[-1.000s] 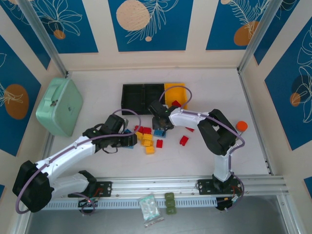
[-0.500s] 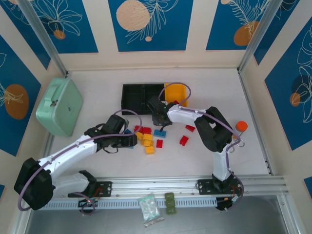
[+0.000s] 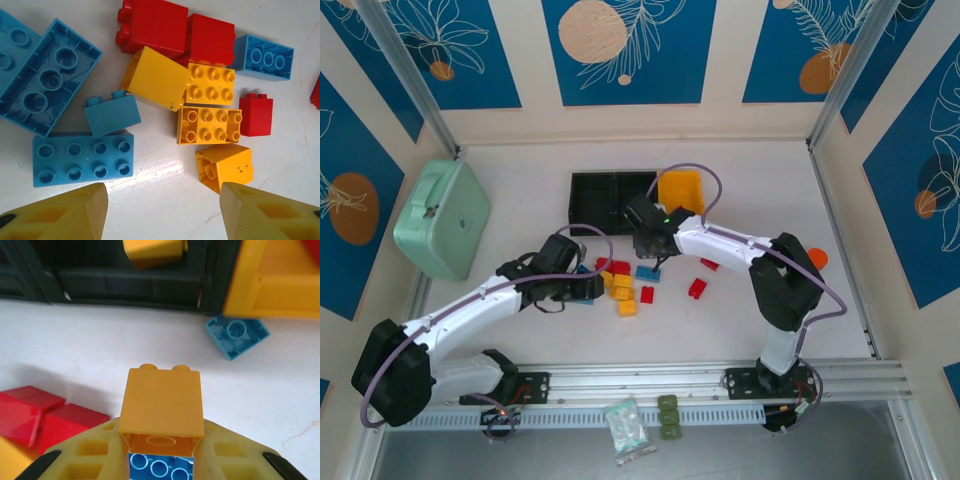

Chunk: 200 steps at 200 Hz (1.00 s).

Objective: Sort the legos into containers by color
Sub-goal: Place the lego in the container.

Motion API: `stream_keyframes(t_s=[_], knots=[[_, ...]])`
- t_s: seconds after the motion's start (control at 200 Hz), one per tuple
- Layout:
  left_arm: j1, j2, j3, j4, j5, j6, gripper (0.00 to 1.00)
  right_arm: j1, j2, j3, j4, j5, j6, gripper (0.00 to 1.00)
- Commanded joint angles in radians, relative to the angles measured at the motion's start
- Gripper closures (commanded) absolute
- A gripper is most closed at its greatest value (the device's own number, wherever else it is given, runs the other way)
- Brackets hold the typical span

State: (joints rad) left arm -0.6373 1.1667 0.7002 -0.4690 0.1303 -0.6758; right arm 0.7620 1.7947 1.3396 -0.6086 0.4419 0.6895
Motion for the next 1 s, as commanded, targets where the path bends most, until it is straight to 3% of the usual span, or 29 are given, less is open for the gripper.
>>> stream_keyframes(t_s=[0.0, 0.53, 0.795, 0.995], knots=[[-0.003, -0.013, 0.030, 0.016, 0.021, 0.006, 0.39, -0.034, 0.003, 0.089, -0.079, -0.070, -0.026, 0.71], [-0.002, -0.082, -0.001, -0.026, -0.010, -0.016, 0.39, -0.164, 0.411, 0.664, -0.256, -0.210, -0.104, 0.69], [-0.002, -0.070, -0.003, -0.025, -0.013, -0.025, 0.39, -0.177, 0.533, 0.806, -0.299, -0.235, -0.111, 0.66], [-0.002, -0.070, -0.003, -0.025, -0.011, -0.028, 0.39, -0.179, 0.559, 0.855, -0.325, -0.224, -0.111, 0.54]])
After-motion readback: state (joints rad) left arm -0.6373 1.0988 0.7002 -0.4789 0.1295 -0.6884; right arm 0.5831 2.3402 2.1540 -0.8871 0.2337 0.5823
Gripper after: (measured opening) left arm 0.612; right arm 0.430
